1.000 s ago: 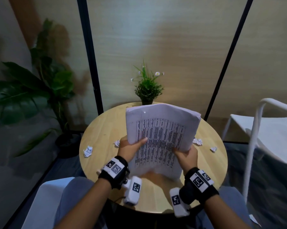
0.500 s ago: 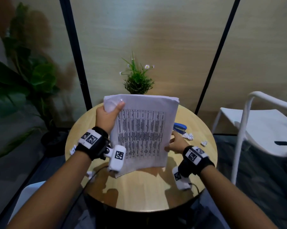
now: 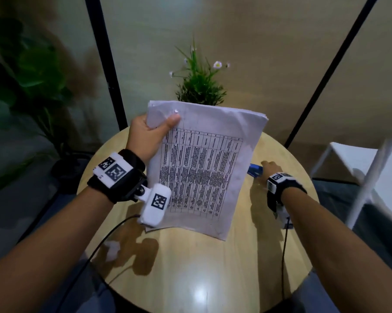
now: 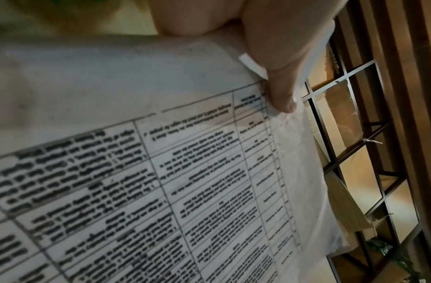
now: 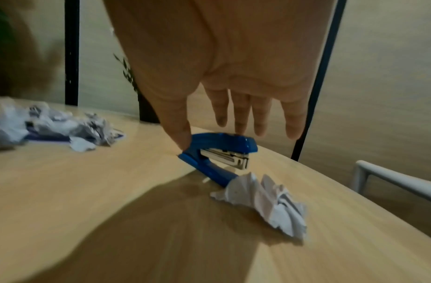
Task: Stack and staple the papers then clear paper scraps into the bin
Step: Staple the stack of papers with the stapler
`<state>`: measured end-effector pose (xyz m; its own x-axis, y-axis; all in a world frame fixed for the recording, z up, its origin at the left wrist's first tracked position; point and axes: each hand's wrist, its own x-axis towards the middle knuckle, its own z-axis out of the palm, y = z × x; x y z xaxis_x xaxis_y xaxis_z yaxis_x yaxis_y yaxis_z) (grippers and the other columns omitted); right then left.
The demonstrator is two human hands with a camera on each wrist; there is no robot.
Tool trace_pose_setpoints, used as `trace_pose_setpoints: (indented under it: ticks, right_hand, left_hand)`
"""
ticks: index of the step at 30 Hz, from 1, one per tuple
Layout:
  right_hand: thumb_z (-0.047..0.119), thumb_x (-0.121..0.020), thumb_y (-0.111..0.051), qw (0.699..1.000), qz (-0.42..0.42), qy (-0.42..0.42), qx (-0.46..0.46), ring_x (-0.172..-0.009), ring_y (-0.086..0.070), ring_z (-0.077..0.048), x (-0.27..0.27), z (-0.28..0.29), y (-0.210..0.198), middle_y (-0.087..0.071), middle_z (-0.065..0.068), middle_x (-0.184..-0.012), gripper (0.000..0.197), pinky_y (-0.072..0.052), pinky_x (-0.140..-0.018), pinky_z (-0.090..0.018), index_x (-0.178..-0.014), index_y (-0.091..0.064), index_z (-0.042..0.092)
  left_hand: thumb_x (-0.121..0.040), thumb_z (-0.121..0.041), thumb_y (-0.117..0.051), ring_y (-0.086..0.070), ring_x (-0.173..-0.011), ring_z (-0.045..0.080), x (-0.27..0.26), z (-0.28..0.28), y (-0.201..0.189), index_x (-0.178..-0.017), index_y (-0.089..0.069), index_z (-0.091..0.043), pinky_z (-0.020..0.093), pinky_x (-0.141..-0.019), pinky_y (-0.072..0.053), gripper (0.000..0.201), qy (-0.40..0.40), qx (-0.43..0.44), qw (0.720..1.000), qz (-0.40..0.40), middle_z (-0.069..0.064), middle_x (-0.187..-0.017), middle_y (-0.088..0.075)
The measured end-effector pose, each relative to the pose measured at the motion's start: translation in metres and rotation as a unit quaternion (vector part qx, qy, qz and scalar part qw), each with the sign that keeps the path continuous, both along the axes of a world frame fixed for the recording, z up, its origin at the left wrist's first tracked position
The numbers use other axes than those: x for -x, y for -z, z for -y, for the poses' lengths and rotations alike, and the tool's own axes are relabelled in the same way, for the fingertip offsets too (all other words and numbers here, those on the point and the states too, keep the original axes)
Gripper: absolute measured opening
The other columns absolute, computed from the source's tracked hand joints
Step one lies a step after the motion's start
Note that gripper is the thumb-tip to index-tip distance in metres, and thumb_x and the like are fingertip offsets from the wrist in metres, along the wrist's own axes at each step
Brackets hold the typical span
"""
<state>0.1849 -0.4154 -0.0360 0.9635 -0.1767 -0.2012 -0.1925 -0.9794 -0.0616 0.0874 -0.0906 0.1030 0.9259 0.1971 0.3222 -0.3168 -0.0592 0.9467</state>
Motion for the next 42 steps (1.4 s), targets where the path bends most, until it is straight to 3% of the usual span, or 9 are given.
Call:
trace_pose_setpoints:
  ticks: [9, 16, 22, 25, 26, 32, 37, 39, 42]
  right_hand:
    - [0.025, -0.086, -0.056, 1.0, -0.003, 0.012, -0.013, -0.075, -0.05, -0.03, -0.023, -0.001, 0.029, -0.048, -0.009, -0.076, 0.032, -0.039, -0.067, -0.034, -0.108, -0.049, 0.003]
    - [0.022, -0.092, -0.054, 0.968, 0.09, 0.097, -0.212, -0.076, -0.048, -0.032, -0.01, -0.016, -0.001, -0.053, -0.024, -0.094, 0.037, -0.037, -0.065, -0.036, -0.115, -0.039, -0.003]
    - [0.021, -0.089, -0.059, 0.855, 0.236, 0.107, -0.449, -0.087, -0.055, -0.027, 0.027, -0.029, -0.087, -0.054, -0.011, -0.097, 0.039, -0.049, -0.08, -0.044, -0.122, -0.047, 0.005]
    - [0.014, -0.087, -0.058, 0.76, 0.317, 0.094, -0.559, -0.06, -0.048, -0.02, 0.06, -0.037, -0.151, -0.05, -0.006, -0.07, 0.002, -0.043, -0.056, -0.028, -0.086, -0.058, 0.012]
    - [0.014, -0.086, -0.058, 0.729, 0.342, 0.085, -0.587, -0.055, -0.043, -0.016, 0.071, -0.039, -0.174, -0.046, -0.002, -0.065, 0.011, -0.038, -0.05, -0.024, -0.077, -0.053, 0.019]
    - [0.023, -0.08, -0.065, 0.596, 0.465, -0.04, -0.653, -0.069, -0.057, -0.019, 0.168, -0.073, -0.258, -0.056, 0.005, -0.074, 0.016, -0.048, -0.064, -0.037, -0.087, -0.05, 0.025]
    - [0.032, -0.079, -0.067, 0.568, 0.481, -0.093, -0.661, -0.064, -0.062, -0.024, 0.216, -0.128, -0.232, -0.066, -0.023, -0.082, 0.04, -0.047, -0.054, -0.024, -0.097, -0.051, 0.001]
    - [0.041, -0.075, -0.066, 0.583, 0.489, -0.104, -0.641, -0.068, -0.062, -0.029, 0.22, -0.15, -0.216, -0.063, -0.031, -0.09, 0.06, -0.051, -0.057, -0.029, -0.103, -0.05, -0.01]
    - [0.046, -0.077, -0.062, 0.612, 0.501, -0.115, -0.601, -0.074, -0.062, -0.038, 0.222, -0.174, -0.199, -0.063, -0.025, -0.085, 0.054, -0.053, -0.068, -0.042, -0.101, -0.053, -0.002]
  left_hand:
    - [-0.085, -0.014, -0.065, -0.067, -0.057, -0.002, -0.012, 0.001, 0.006, -0.073, -0.065, -0.016, 0.015, -0.055, -0.054, 0.012, 0.029, 0.003, 1.0, -0.003, -0.014, -0.06, -0.071]
    - [-0.084, -0.014, -0.066, -0.066, -0.055, 0.001, 0.007, -0.002, -0.002, -0.07, -0.065, -0.012, 0.017, -0.056, -0.055, 0.014, 0.028, 0.009, 1.0, -0.007, -0.011, -0.058, -0.07]
    - [-0.085, -0.011, -0.065, -0.065, -0.053, -0.002, 0.041, 0.005, -0.011, -0.07, -0.065, -0.017, 0.013, -0.052, -0.052, 0.016, 0.039, 0.01, 0.999, 0.0, -0.014, -0.055, -0.069]
    - [-0.084, -0.01, -0.066, -0.064, -0.05, -0.002, 0.057, 0.009, -0.015, -0.069, -0.065, -0.015, 0.012, -0.05, -0.051, 0.016, 0.036, 0.023, 0.999, 0.005, -0.014, -0.053, -0.069]
    - [-0.084, -0.01, -0.067, -0.065, -0.051, -0.002, 0.062, 0.01, -0.015, -0.07, -0.066, -0.014, 0.013, -0.05, -0.051, 0.015, 0.035, 0.027, 0.999, 0.005, -0.013, -0.053, -0.069]
    - [-0.083, -0.014, -0.068, -0.067, -0.055, 0.003, 0.086, 0.023, -0.01, -0.076, -0.07, -0.01, 0.017, -0.055, -0.054, 0.008, 0.037, 0.047, 0.998, -0.002, -0.007, -0.06, -0.07]
    - [-0.081, -0.016, -0.07, -0.068, -0.059, 0.004, 0.101, 0.033, -0.005, -0.077, -0.07, -0.013, 0.02, -0.06, -0.056, 0.006, 0.038, 0.055, 0.998, -0.015, -0.006, -0.065, -0.07]
    - [-0.08, -0.017, -0.072, -0.068, -0.064, 0.01, 0.107, 0.033, -0.003, -0.075, -0.069, -0.016, 0.026, -0.066, -0.058, 0.005, 0.038, 0.049, 0.998, -0.016, -0.004, -0.068, -0.071]
    - [-0.075, -0.005, -0.075, -0.067, -0.063, 0.002, 0.117, 0.03, -0.001, -0.077, -0.07, -0.017, 0.018, -0.065, -0.056, 0.013, 0.048, 0.054, 0.997, -0.006, -0.011, -0.063, -0.072]
